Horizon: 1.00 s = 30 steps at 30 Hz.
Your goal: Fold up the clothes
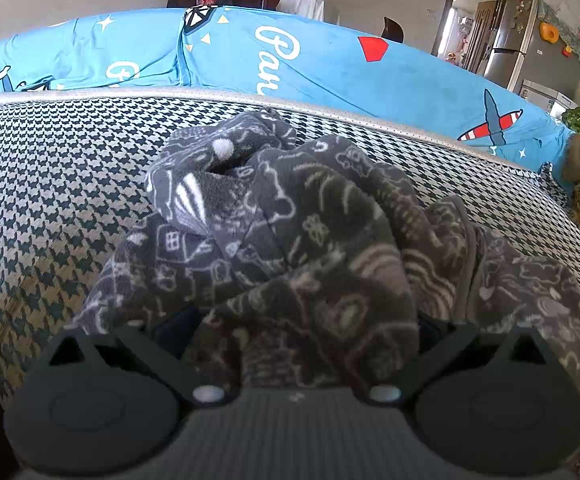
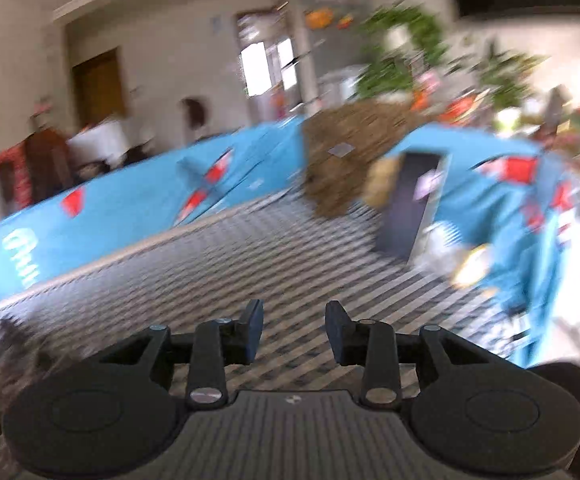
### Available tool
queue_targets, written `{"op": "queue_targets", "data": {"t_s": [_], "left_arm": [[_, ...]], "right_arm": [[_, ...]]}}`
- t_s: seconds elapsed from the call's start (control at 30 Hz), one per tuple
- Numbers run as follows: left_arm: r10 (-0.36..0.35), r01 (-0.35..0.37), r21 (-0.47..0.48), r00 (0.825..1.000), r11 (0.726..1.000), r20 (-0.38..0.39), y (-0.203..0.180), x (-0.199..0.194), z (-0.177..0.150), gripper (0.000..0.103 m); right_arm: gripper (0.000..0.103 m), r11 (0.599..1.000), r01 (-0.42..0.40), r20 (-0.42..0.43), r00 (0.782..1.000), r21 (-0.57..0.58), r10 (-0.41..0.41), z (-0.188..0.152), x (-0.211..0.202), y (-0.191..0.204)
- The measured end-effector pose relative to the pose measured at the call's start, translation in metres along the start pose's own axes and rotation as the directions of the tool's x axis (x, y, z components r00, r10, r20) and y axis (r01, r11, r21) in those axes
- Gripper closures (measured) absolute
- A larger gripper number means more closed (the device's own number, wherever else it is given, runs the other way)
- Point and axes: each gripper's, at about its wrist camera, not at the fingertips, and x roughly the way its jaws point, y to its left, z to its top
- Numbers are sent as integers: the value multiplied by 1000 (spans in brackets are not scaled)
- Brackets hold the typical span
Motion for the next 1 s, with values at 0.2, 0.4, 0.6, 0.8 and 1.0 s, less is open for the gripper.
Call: {"op": "queue_targets", "data": {"t_s": [0.2,0.4,0.6,0.8,1.0], "left_arm": [[-1,1,3,1000,1000,1,0,-1,0,0],[0,1,5,1000,1000,-8,0,-4,0,0],[1,0,13,1000,1000,-22,2,-9,-1,0],[-3,4,18,1000,1000,-28,6,-20,-6,0],[-4,5,27,1000,1000,-29,9,-25,-10,0]], "right_arm": [[60,974,-225,-145,965,-17,221,-18,22,25],[47,929,-367,-219,910,-36,351,-20,44,52],[33,884,-467,-284,850,-18,444,-13,77,73],[26,834,-549,-361,790,-57,495,-7,115,98],[22,798,-598,-500,715,-77,488,-16,155,124]]}}
